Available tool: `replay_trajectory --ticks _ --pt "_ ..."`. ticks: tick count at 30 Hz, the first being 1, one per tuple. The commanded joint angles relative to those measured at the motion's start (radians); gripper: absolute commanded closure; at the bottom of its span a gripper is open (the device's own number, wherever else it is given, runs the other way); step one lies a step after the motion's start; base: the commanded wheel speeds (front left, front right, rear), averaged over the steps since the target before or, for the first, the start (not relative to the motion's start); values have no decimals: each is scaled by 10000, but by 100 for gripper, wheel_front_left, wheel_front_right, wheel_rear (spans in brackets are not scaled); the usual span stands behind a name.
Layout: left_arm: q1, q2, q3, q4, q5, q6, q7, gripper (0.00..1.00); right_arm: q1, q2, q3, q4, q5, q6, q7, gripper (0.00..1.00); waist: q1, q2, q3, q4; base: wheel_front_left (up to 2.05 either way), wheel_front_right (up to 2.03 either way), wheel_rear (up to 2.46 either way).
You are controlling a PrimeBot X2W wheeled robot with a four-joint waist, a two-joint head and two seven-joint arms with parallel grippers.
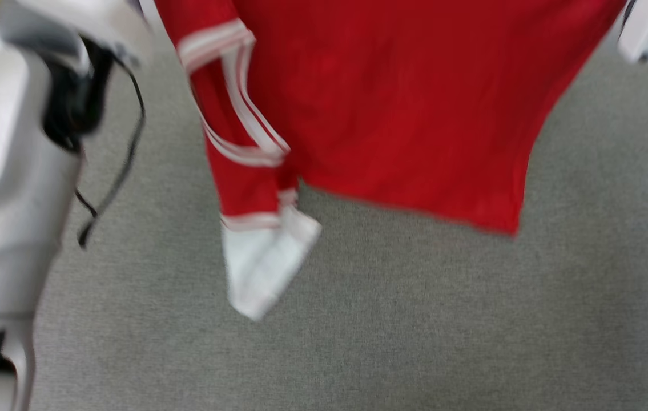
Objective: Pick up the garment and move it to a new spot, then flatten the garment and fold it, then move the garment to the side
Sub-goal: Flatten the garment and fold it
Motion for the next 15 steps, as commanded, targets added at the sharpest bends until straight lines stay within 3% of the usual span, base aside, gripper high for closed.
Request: replay_trajectory --ticks 1,9,15 --pt "-685 -10 53 213 136 -22 -30 100 -590 19 -116 -4 -142 -11 -197 100 0 0 894 -112 0 0 0" --pt "-4124 210 336 1209 607 -237 -335 100 -3567 -140 -309 318 -616 -11 -1099 100 0 0 2939 -268 0 0 0" --pt "-5817 376 588 1749 731 -338 -618 100 -5214 -286 -119 548 -614 -12 -1710 100 0 0 4147 -321 0 0 0"
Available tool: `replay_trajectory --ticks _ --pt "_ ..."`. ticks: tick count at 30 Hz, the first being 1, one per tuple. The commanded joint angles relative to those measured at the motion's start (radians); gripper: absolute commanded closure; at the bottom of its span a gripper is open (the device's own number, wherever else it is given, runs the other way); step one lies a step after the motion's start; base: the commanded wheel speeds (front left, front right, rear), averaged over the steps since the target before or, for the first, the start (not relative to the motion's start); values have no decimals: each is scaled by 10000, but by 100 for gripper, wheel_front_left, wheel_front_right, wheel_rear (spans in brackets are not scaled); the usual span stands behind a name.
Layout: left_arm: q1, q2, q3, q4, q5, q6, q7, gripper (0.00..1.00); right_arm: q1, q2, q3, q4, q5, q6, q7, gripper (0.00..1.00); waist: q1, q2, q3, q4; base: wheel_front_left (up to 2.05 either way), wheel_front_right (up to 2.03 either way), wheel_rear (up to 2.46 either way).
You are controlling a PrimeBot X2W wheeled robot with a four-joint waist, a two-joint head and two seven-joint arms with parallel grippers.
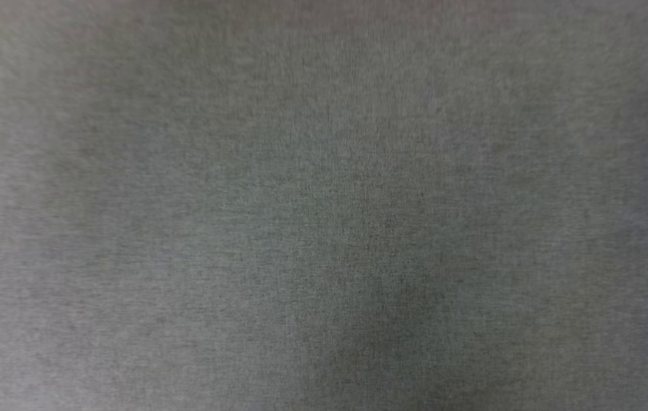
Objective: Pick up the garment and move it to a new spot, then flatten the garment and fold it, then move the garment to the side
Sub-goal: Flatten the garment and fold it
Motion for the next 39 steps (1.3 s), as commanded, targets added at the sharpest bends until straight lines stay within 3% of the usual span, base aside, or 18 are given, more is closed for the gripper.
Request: replay_trajectory --ticks 1,11,19,30,39 --pt "-344 100 111 179 26 -10 -58 100 -365 -104 62 139 61 -14 -103 100 -2 0 975 -83 0 0 0" --pt "-178 -132 192 1110 -361 -257 -381 100 -1076 -62 933 1555 487 -14 -869 100 -2 0 2056 58 0 0 0" --pt "1639 -351 259 2008 -995 -822 -891 100 378 -189 1928 2575 1162 -14 -1676 100 -2 0 1221 129 0 0 0" --pt "6408 -380 -263 2320 -1588 -1368 -1434 100 5383 -580 3188 1582 2479 -16 -2201 100 -2 0 -1991 276 0 0 0" --pt "10764 -394 -477 910 -1857 -966 -1493 100 10141 -987 2532 -606 2752 -17 -1949 100 -2 0 -4103 553 0 0 0"
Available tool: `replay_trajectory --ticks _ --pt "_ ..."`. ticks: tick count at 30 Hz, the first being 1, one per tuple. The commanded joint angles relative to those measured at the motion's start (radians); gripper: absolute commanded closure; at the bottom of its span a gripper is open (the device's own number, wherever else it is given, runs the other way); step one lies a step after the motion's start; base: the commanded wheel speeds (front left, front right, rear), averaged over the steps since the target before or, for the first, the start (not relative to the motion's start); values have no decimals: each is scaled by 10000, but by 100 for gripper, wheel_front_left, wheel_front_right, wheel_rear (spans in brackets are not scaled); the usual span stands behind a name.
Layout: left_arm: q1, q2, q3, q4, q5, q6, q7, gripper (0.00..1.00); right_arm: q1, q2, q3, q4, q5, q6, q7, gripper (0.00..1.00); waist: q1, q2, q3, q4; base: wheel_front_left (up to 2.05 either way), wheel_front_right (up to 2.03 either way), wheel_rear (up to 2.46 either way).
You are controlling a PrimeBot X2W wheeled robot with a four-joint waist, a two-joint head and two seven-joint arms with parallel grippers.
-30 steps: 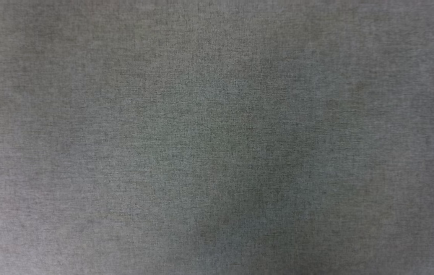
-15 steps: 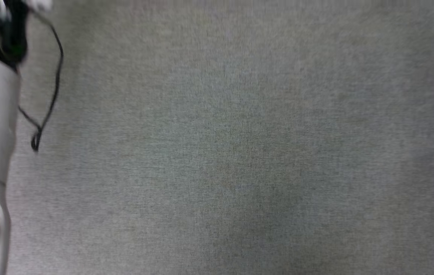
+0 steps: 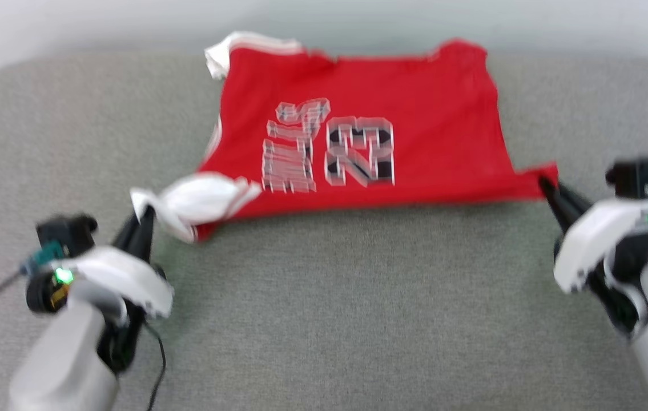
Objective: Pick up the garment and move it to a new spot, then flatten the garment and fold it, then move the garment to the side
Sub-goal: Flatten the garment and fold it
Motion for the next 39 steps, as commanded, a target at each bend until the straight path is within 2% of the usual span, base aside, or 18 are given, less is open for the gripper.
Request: replay_trajectory --ticks 1,3,4,11,16,20,26,33,39 --pt "515 100 14 -218 -62 156 7 100 634 -139 -282 -294 -94 -21 109 100 3 0 -953 183 0 0 0" --pt "1324 193 6 -690 -141 397 62 100 1654 -21 -732 -848 -193 -21 412 100 3 0 -1263 194 0 0 0" --pt "2136 296 43 -1217 -248 662 139 100 2762 121 -1167 -1486 -383 -21 778 100 3 0 -1525 185 0 0 0" --pt "4740 695 454 -3392 -846 1818 532 100 6058 1224 -2669 -3776 -978 -23 2183 100 3 0 -2114 46 0 0 0" --pt "6153 1003 622 -5078 -1150 2627 1040 100 7507 1948 -3278 -5112 -1312 -21 3113 100 3 0 -2200 -37 0 0 0" --pt "6523 1213 770 -6150 -1229 3023 1255 100 7668 2159 -3531 -5830 -1443 -21 3576 100 3 0 -1972 -84 0 0 0" --pt "5416 1238 631 -6565 -1026 2920 1617 100 6394 1974 -3464 -5716 -1699 -20 3870 100 3 0 -1303 -89 0 0 0" --pt "3630 987 290 -5612 -832 2443 1954 100 4423 1588 -2684 -4427 -1895 -18 3966 100 3 0 -287 -60 0 0 0" --pt "2943 797 111 -4681 -970 2124 2245 100 3400 1355 -2036 -3334 -1700 -18 3612 100 3 0 245 -95 0 0 0"
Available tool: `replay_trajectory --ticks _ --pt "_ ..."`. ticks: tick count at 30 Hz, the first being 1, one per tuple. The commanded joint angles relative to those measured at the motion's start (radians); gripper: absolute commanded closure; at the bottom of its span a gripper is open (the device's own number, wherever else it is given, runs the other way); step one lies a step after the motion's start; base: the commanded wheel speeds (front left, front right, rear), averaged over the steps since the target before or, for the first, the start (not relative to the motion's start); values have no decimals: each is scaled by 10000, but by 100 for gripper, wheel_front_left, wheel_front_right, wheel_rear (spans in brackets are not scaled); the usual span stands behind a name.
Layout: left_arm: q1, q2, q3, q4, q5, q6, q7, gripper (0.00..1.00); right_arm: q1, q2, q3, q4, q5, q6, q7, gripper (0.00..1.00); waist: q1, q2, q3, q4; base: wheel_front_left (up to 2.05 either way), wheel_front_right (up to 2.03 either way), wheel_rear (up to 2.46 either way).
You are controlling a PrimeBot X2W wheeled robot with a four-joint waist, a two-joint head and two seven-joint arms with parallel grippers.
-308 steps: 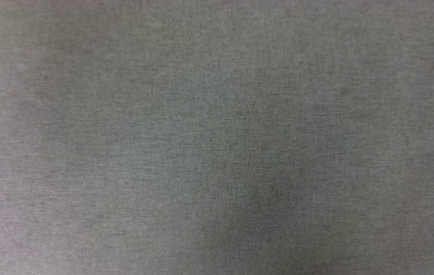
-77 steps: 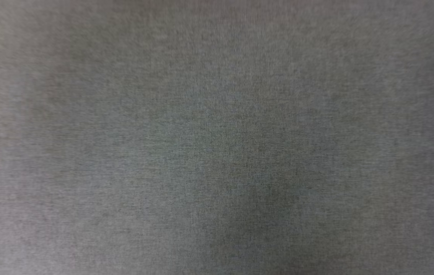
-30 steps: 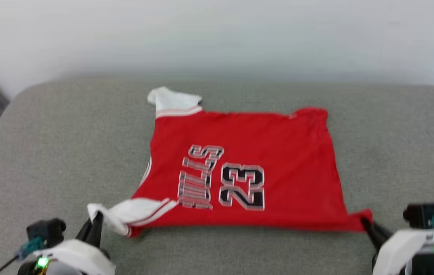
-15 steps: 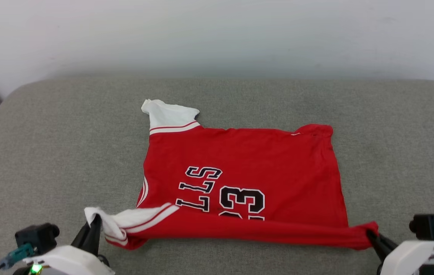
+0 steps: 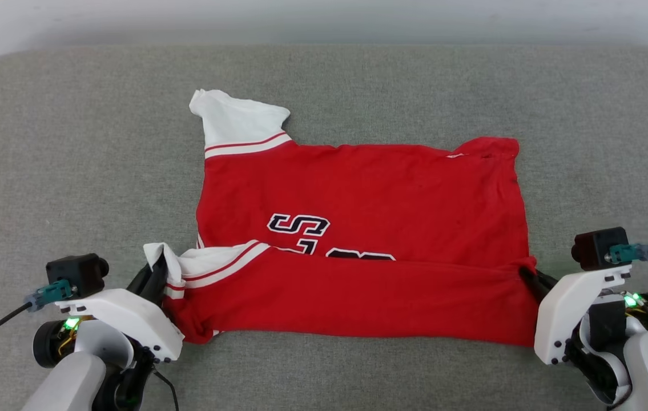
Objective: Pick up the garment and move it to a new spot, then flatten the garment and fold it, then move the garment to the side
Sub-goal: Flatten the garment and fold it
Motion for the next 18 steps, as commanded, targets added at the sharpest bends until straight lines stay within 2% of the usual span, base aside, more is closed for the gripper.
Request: replay_trajectory --ticks 1,2,3,4,5,6,10,11,14,15,18 --pt "-113 -25 15 92 -25 -36 -9 100 -137 -59 58 128 39 -14 -71 100 -2 -1 178 -20 0 0 0" --pt "-226 -136 -67 421 -124 -195 89 100 -407 -130 262 540 63 -14 -367 100 -2 -1 276 -19 0 0 0" --pt "-282 -175 -124 577 -157 -283 151 100 -502 -141 347 788 109 -14 -521 92 -2 -1 308 -11 0 0 0" --pt "-307 -248 -190 729 -253 -386 244 82 -536 -147 421 1034 137 -16 -644 84 -2 -1 330 -1 0 0 0" --pt "-346 -276 -221 921 -329 -500 331 55 -571 -160 483 1248 145 -16 -769 44 -2 -1 341 8 0 0 0" --pt "-420 -359 -273 1221 -438 -687 386 0 -634 -177 636 1614 199 -16 -1036 0 -2 -1 312 33 0 0 0" --pt "-381 -494 -245 1539 -522 -819 232 0 -602 -261 725 1767 310 -16 -1910 0 -2 -1 111 97 0 0 0" --pt "-270 -476 -129 1625 -592 -817 42 0 -499 -307 689 1634 319 -14 -2715 0 -2 -1 -86 122 0 0 0" --pt "-110 -366 1 1612 -658 -817 -108 0 -224 -286 571 1392 289 -13 -3884 0 -2 -1 -472 160 0 0 0" --pt "-110 -366 1 1612 -658 -817 -108 0 -224 -286 571 1392 289 -13 -3884 0 -2 -1 -472 160 0 0 0" --pt "123 -104 119 1365 -728 -706 28 0 62 -249 453 1054 108 -13 -4771 0 -2 -1 -891 145 0 0 0"
